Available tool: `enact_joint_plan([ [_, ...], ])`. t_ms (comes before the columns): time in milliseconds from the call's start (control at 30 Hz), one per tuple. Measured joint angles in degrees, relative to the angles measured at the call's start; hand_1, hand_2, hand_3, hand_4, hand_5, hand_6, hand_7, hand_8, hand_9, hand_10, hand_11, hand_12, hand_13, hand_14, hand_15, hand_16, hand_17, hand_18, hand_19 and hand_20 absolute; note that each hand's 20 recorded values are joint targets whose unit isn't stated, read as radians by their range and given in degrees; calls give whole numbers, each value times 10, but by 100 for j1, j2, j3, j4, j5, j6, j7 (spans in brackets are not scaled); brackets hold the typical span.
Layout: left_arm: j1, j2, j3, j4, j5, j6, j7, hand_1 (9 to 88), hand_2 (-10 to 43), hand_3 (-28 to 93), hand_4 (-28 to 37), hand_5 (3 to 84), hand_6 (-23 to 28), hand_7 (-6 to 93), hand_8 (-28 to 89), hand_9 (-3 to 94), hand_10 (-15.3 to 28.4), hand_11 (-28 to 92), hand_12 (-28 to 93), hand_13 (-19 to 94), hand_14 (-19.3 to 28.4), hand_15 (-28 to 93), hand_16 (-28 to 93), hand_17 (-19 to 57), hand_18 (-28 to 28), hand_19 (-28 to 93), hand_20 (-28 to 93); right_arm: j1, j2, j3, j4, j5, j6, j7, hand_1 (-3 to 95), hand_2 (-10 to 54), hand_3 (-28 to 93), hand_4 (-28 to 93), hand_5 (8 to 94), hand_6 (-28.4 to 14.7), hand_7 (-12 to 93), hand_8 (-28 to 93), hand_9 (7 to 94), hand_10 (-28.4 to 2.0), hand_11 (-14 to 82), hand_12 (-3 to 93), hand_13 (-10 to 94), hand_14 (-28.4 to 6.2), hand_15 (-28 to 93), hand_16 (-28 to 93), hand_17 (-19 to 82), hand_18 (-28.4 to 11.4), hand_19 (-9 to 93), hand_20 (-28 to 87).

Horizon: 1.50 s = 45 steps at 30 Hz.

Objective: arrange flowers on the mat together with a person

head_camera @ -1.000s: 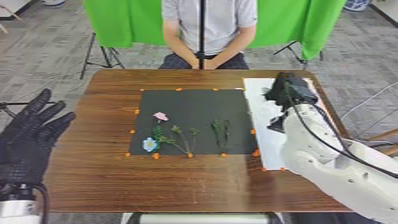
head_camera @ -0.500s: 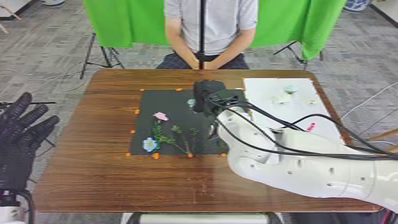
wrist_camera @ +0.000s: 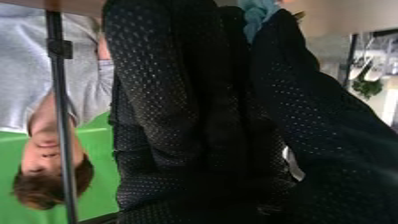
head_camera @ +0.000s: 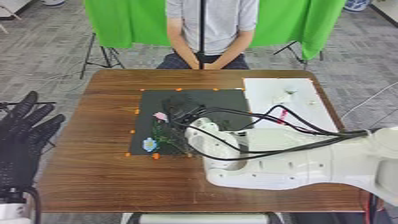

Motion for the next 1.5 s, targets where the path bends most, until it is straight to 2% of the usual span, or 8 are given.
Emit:
enact_joint_plan([
  [300, -116, 134, 84, 52, -8, -35, -13, 203, 69, 760, -250, 310, 48, 101, -83, 289, 143, 171, 124, 197, 213, 441, -44, -95, 193, 377, 151, 54, -290, -188, 219, 19, -204, 185, 542, -95, 641, -280, 829, 27, 169, 6, 911, -83, 151, 263, 859, -50, 432, 208, 387, -164, 842, -124],
  [467, -155, 140, 91, 56, -5, -56, -21, 205, 70, 758, -249, 310, 49, 101, -83, 290, 144, 172, 124, 197, 213, 442, -44, -95, 193, 377, 151, 79, -360, -370, 354, -2, -372, 278, 534, -95, 638, -276, 816, 24, 170, 3, 898, -87, 166, 251, 857, -51, 434, 205, 382, -165, 838, -115],
  [733, -190, 139, 125, 60, 0, -72, -47, 206, 70, 760, -247, 310, 49, 102, -84, 290, 144, 172, 123, 197, 213, 442, -44, -95, 193, 377, 151, 39, -362, -336, 424, 27, -648, 303, 478, -95, 660, -271, 741, 4, 176, -10, 858, -94, 205, 224, 835, -60, 449, 199, 368, -173, 828, -89],
  [1200, -167, 206, 139, 64, -29, -69, -45, 210, 70, 758, -243, 310, 50, 100, -83, 289, 145, 171, 123, 197, 213, 444, -45, -95, 193, 377, 151, 66, -341, -224, 156, 5, -623, 321, 424, -95, 708, -274, 701, 4, 172, -111, 823, -111, 237, 175, 812, -72, 469, 186, 360, -185, 824, -66],
  [1500, 19, 222, 98, 52, -69, -62, 22, 209, 68, 758, -243, 309, 49, 101, -83, 288, 144, 171, 123, 197, 213, 442, -45, -94, 192, 377, 151, -58, -179, 272, -36, -29, -639, 350, 417, -95, 705, -270, 684, 0, 171, -125, 818, -116, 236, 173, 802, -78, 479, 183, 357, -190, 824, -62],
])
